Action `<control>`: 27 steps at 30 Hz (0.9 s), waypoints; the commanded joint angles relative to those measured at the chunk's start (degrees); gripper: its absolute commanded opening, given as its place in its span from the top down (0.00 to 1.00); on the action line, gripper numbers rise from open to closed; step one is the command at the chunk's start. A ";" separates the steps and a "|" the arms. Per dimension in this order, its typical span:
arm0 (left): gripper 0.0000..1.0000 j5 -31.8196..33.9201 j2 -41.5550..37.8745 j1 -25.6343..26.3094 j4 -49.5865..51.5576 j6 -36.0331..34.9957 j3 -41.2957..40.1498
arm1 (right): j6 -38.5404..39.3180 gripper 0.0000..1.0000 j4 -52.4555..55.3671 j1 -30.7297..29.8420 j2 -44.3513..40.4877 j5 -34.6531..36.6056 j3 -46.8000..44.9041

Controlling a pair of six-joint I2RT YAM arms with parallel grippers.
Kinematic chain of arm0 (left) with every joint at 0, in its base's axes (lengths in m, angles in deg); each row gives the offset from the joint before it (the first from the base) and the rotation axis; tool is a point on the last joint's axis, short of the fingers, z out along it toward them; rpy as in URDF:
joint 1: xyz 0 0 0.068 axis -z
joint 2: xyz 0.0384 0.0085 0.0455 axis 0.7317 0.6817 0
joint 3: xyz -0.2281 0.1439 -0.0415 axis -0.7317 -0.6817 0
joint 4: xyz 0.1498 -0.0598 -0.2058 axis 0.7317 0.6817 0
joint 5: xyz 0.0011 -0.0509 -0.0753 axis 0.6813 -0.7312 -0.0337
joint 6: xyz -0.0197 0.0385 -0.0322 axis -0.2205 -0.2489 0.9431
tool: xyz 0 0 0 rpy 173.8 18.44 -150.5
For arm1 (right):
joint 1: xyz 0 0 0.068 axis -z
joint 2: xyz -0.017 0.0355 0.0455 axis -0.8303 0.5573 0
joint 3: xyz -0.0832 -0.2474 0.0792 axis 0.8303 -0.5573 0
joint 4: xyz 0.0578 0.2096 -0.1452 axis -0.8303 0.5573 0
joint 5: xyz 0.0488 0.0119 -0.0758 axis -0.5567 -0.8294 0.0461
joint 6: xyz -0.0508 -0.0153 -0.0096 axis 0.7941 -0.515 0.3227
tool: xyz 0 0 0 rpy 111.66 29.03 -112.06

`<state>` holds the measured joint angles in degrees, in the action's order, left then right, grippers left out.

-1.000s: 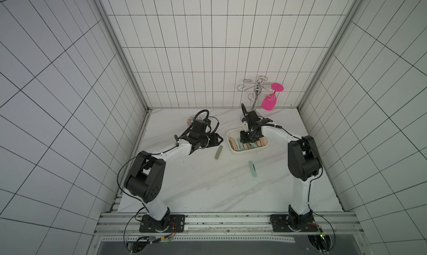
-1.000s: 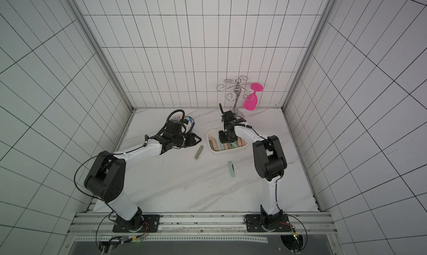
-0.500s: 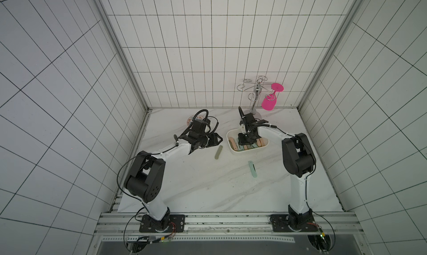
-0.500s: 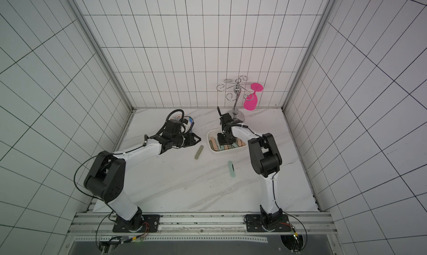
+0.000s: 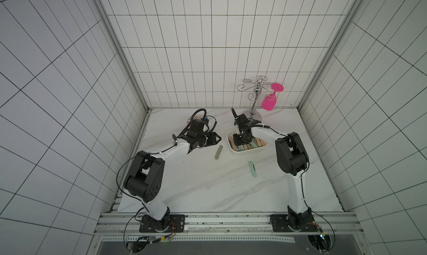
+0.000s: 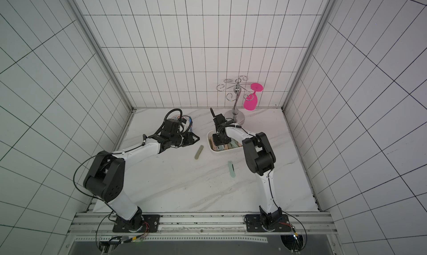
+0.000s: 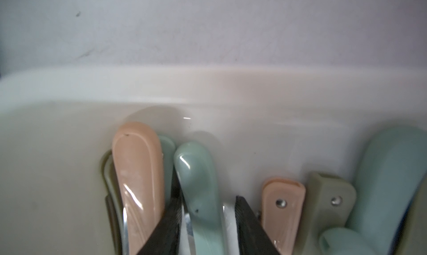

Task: Take the fruit knife out of the storage box
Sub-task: Pick up the fruit knife from the storage box.

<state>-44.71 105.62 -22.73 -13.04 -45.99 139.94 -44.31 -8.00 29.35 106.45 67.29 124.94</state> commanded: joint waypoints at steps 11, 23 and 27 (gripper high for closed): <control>0.52 -0.97 -0.50 -0.74 -0.81 -0.94 0.05 | -0.15 1.00 5.01 -0.21 2.26 2.46 -1.50; 0.52 -1.94 -0.95 0.05 -1.56 -0.60 0.60 | 0.04 1.00 4.98 0.20 -4.46 1.24 1.14; 0.52 -2.65 -1.25 0.53 -2.06 -0.25 1.09 | 0.16 1.00 4.79 0.16 -6.73 -0.11 1.91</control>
<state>-46.33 105.62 -22.71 -13.17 -46.36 139.94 -44.23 -4.90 29.41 103.50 68.45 124.94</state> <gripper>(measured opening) 0.482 0.232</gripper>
